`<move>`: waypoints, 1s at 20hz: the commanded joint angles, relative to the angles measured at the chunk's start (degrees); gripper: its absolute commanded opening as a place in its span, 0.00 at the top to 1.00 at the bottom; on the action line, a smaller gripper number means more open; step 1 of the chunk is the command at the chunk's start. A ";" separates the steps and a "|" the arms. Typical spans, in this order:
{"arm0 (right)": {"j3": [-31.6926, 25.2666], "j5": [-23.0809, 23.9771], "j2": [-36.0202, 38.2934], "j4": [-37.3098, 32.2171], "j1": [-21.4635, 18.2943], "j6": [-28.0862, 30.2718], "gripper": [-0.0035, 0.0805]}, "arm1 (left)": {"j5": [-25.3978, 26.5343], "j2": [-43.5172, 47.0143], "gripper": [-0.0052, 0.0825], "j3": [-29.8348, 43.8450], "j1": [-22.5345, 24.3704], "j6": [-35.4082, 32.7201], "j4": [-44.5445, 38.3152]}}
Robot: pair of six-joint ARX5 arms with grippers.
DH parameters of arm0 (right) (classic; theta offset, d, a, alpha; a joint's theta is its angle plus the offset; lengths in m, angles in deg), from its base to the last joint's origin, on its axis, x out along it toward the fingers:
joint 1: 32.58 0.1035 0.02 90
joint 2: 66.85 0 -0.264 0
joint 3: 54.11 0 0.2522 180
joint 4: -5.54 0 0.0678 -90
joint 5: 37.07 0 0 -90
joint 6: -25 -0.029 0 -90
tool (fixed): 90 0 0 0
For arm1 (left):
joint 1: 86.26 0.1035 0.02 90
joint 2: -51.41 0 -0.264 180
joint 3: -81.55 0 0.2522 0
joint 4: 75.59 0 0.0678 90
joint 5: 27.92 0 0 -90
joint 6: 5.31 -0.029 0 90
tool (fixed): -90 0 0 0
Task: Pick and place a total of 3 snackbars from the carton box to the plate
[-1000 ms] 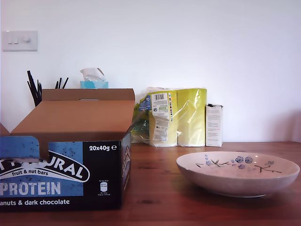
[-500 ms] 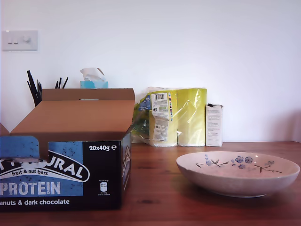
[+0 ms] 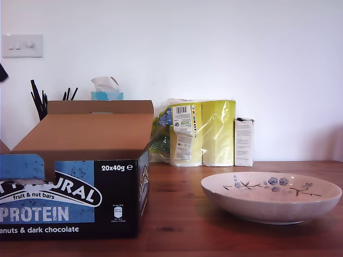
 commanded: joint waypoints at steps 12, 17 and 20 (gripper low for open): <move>1.79 -2.14 -3.67 -1.20 6.97 2.97 0.97 | 0.02 -25.53 0.96 -19.56 -0.11 0.63 11.19; 1.79 -2.12 -4.07 -1.46 6.97 3.56 0.97 | 6.47 -30.23 0.96 -20.70 -0.22 10.80 14.53; 1.79 -2.10 -4.50 -1.44 6.97 4.46 0.97 | 9.99 -32.44 0.96 -20.70 -1.29 13.68 15.37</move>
